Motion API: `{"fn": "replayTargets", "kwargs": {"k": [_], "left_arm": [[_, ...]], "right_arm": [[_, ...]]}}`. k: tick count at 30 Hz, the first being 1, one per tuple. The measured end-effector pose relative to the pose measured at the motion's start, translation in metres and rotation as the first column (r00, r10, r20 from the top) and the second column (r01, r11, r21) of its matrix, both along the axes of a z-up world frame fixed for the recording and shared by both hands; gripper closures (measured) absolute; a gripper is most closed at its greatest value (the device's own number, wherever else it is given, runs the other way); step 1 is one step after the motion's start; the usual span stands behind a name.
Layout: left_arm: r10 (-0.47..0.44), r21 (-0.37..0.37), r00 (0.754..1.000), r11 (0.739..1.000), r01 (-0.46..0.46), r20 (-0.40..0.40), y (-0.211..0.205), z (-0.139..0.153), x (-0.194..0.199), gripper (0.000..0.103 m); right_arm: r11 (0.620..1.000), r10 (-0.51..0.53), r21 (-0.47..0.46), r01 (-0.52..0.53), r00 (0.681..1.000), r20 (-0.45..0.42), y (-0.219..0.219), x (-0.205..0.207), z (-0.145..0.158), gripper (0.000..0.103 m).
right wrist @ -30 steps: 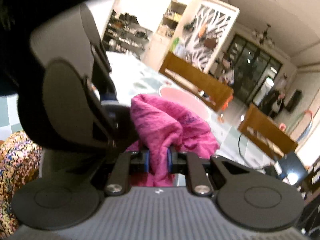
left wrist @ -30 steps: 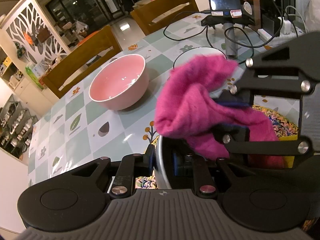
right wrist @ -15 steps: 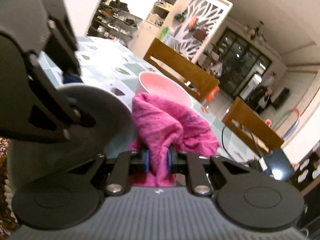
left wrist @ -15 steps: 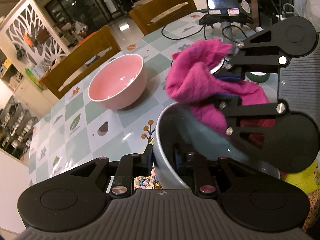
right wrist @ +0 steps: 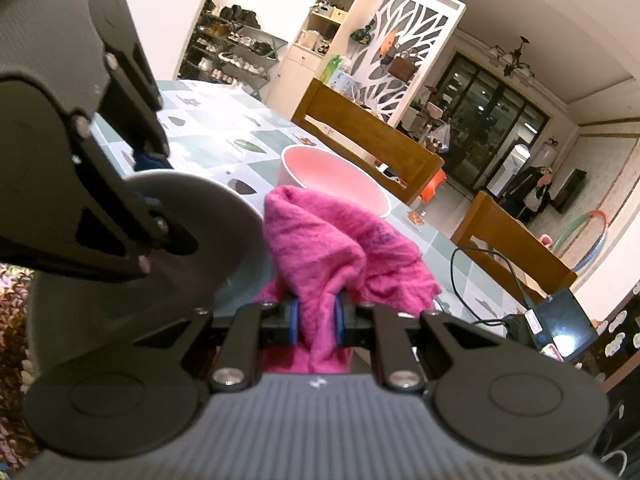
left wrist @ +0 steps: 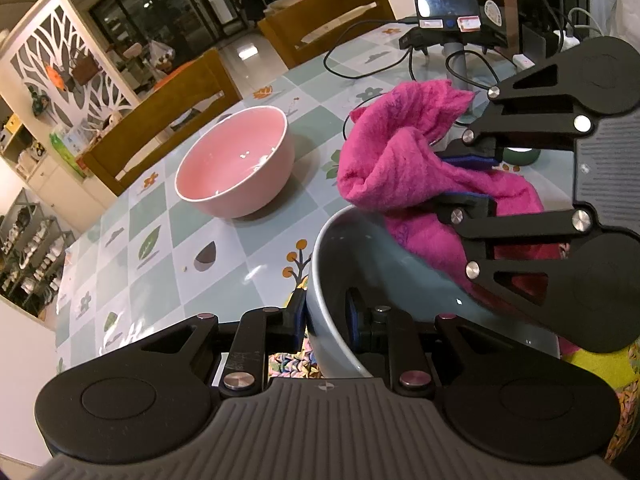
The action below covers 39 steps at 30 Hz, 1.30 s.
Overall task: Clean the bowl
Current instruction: 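Rub the pink cloth along the grey bowl's inner wall with the right gripper while the left holds the rim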
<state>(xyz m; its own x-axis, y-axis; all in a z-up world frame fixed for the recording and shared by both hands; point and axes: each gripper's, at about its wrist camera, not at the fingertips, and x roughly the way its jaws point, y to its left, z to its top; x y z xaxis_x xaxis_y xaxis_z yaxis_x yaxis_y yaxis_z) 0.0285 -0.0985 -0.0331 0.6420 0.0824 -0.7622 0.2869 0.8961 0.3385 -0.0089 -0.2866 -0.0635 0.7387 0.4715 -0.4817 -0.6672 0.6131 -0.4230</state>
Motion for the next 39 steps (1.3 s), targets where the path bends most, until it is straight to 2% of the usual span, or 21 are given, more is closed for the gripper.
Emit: {"fn": "replayTargets", "kwargs": {"k": [3,6,13,20,31,33,39], "left_arm": [[-0.002,-0.004,1.000,1.000,0.002,0.004,-0.002,0.001,0.000,0.081],[-0.016,0.000,1.000,1.000,0.016,0.012,-0.006,0.002,-0.001,0.081],[-0.048,0.016,0.998,0.999,0.048,0.028,-0.005,0.000,-0.002,0.080],[-0.036,0.007,0.999,0.999,0.036,0.016,-0.006,0.001,0.002,0.078],[-0.054,0.018,0.998,0.998,0.054,0.027,-0.013,0.001,-0.001,0.076],[-0.036,0.018,0.999,0.999,0.035,0.020,-0.008,-0.002,0.002,0.075],[0.034,-0.017,0.999,0.999,-0.034,-0.007,-0.006,-0.004,0.005,0.073]], "right_arm": [[0.999,0.048,0.015,-0.048,0.999,-0.005,-0.002,-0.005,0.001,0.086],[0.996,0.084,-0.019,-0.083,0.996,0.011,0.003,-0.011,-0.003,0.086],[0.994,0.084,-0.071,-0.083,0.996,0.014,0.010,-0.003,-0.008,0.087],[0.983,0.100,-0.155,-0.098,0.995,0.009,0.018,-0.004,-0.016,0.086],[0.969,0.088,-0.217,-0.118,0.986,-0.141,0.022,-0.011,-0.028,0.087],[0.968,0.082,-0.222,-0.120,0.982,-0.173,0.023,-0.012,-0.030,0.087],[0.988,0.016,-0.140,-0.062,0.951,-0.308,0.020,-0.007,-0.027,0.087]]}}
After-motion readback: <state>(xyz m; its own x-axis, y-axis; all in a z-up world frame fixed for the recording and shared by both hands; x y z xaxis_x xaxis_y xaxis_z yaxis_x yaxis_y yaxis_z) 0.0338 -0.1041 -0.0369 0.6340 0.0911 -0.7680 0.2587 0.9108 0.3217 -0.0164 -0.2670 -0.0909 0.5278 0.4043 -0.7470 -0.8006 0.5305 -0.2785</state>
